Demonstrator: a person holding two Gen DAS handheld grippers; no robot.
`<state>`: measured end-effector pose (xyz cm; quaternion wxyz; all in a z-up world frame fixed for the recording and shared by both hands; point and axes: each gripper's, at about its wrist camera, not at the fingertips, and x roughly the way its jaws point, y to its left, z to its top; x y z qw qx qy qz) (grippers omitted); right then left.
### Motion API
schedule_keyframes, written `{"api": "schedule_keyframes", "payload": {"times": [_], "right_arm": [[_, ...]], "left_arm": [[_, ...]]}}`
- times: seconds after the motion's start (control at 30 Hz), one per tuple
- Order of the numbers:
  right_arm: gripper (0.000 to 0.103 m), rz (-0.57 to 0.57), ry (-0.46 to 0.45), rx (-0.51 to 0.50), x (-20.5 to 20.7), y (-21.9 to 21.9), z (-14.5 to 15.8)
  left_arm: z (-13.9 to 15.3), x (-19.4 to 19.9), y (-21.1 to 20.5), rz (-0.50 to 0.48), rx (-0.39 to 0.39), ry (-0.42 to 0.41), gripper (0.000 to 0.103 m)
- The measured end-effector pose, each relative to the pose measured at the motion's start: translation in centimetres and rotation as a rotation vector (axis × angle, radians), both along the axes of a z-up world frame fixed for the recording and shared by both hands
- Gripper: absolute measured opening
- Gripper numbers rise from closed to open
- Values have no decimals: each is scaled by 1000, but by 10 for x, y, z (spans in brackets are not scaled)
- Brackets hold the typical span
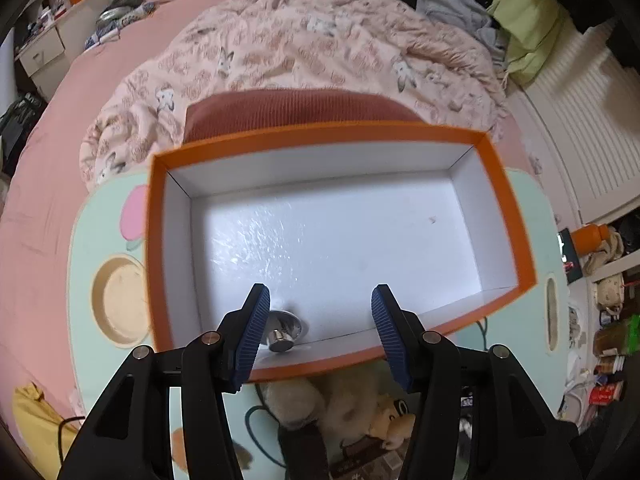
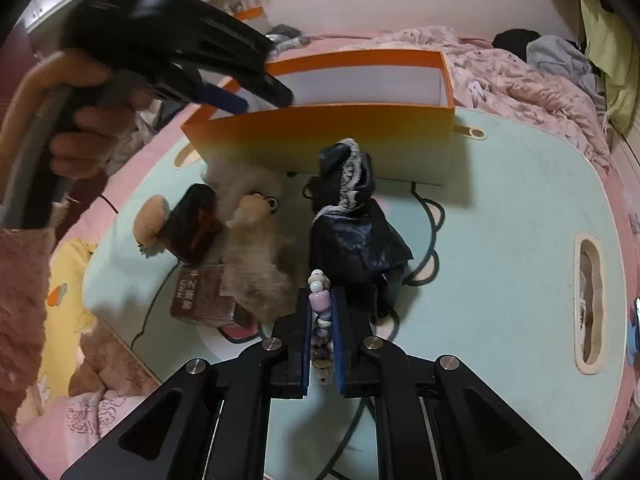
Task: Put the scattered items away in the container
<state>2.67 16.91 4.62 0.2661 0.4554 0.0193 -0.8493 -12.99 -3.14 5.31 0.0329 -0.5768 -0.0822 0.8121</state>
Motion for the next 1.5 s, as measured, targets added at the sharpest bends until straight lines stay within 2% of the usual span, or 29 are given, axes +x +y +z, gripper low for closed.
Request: {"api": "schedule_keyframes", "payload": {"times": [0.17,0.43,0.6,0.73,0.8,0.83,0.87,0.93,1.13,1.27,1.5], "right_arm": [[10,8,14,-14,3,0,4],[10,5,22,-29,7,1,5],[10,5,26,-37,8,3,5],[12,-1,27,-51,8,6,6],[14,-6,28,-58,8,8,6],[15,-9,30,-60,8,9,7],[16,-12,32,-63,8,10,7],[17,-15,39,-72,9,13,9],[19,-26,48,-81,10,16,11],[19,-24,48,-83,10,17,11],[21,-39,72,-108,12,19,15]], "left_arm": [[-10,-1,0,21,-18,-25,54],[-7,-7,-12,77,-67,-52,54],[-11,-14,-22,125,-105,-129,54],[-29,-23,-18,81,-116,-247,54],[-42,-26,-13,59,-191,-306,46],[-43,-26,-10,53,-218,-306,38],[-42,-26,-8,39,-203,-302,31],[-40,-25,-7,31,-190,-312,31],[-33,-20,-5,9,-205,-269,31],[-19,-15,-3,-7,-198,-206,31],[57,38,8,-91,-155,74,31]]}}
